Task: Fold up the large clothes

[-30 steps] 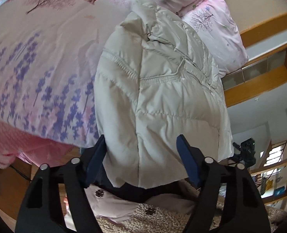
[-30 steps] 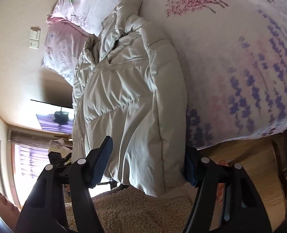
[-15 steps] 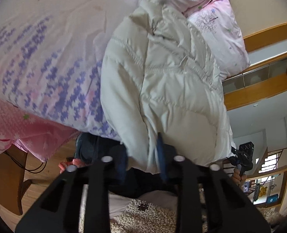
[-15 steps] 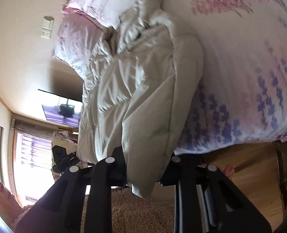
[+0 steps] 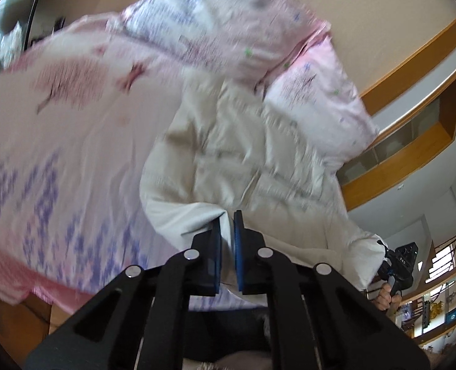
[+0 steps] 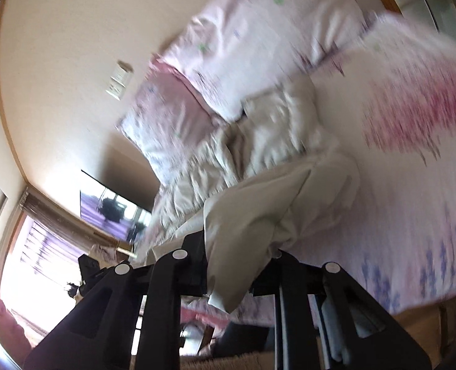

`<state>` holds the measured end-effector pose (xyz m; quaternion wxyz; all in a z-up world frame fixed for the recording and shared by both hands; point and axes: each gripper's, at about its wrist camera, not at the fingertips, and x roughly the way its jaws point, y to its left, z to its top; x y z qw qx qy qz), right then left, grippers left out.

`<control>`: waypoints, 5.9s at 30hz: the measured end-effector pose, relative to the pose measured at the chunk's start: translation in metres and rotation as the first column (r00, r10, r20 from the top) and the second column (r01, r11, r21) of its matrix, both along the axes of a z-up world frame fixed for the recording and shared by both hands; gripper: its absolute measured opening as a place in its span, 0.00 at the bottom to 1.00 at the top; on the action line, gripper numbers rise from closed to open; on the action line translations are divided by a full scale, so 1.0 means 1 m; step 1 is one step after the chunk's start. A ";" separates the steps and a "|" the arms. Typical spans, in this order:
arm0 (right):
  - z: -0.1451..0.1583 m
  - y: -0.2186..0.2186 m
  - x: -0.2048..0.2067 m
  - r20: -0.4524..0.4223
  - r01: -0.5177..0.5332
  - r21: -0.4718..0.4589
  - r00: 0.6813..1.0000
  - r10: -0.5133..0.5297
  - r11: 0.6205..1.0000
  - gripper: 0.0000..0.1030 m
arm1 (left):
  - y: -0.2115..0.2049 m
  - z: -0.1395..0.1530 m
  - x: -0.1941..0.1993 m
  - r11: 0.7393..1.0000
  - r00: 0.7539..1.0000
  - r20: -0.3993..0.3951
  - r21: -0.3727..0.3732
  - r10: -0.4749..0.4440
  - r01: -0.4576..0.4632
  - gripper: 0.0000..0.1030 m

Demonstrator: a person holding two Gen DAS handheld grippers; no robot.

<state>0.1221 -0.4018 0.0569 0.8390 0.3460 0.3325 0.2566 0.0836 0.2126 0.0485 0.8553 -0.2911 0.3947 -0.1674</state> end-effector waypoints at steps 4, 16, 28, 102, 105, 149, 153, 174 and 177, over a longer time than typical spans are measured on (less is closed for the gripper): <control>0.031 0.009 0.018 0.108 0.043 -0.049 0.993 -0.037 0.998 0.16 | -0.003 0.028 0.020 0.998 0.995 0.098 0.045 0.030 -0.034 0.07; 0.075 0.037 0.117 0.201 0.159 -0.112 0.970 -0.134 0.981 0.16 | -0.014 0.086 0.137 0.985 0.975 0.212 0.142 0.066 -0.098 0.07; 0.062 0.039 0.225 0.088 0.239 -0.118 0.969 -0.230 0.964 0.17 | -0.025 0.082 0.263 0.974 0.981 0.169 0.188 0.095 -0.126 0.07; -0.044 0.071 0.258 -0.238 0.123 -0.617 0.912 -0.333 0.777 0.35 | -0.092 -0.019 0.299 0.832 0.990 -0.091 0.553 0.111 -0.043 0.71; -0.053 0.065 0.261 -0.265 0.127 -0.593 0.901 -0.342 0.795 0.35 | -0.094 -0.026 0.307 0.828 0.986 -0.114 0.560 0.125 -0.040 0.73; -0.105 0.001 0.132 -0.418 0.424 0.152 0.846 -0.331 0.893 0.82 | -0.033 -0.085 0.147 0.965 0.974 -0.141 -0.170 0.176 -0.199 0.75; -0.106 0.007 0.140 -0.413 0.419 0.137 0.848 -0.332 0.898 0.73 | -0.035 -0.090 0.163 0.949 0.964 -0.163 -0.201 0.211 -0.242 0.73; -0.068 0.067 0.084 -0.213 0.224 0.128 0.958 -0.193 0.966 0.25 | 0.043 -0.065 0.097 0.896 0.944 -0.066 -0.299 0.324 -0.328 0.21; -0.074 0.079 0.061 -0.222 0.183 0.116 0.963 -0.154 0.976 0.25 | 0.060 -0.071 0.067 0.886 0.935 -0.078 -0.299 0.347 -0.354 0.21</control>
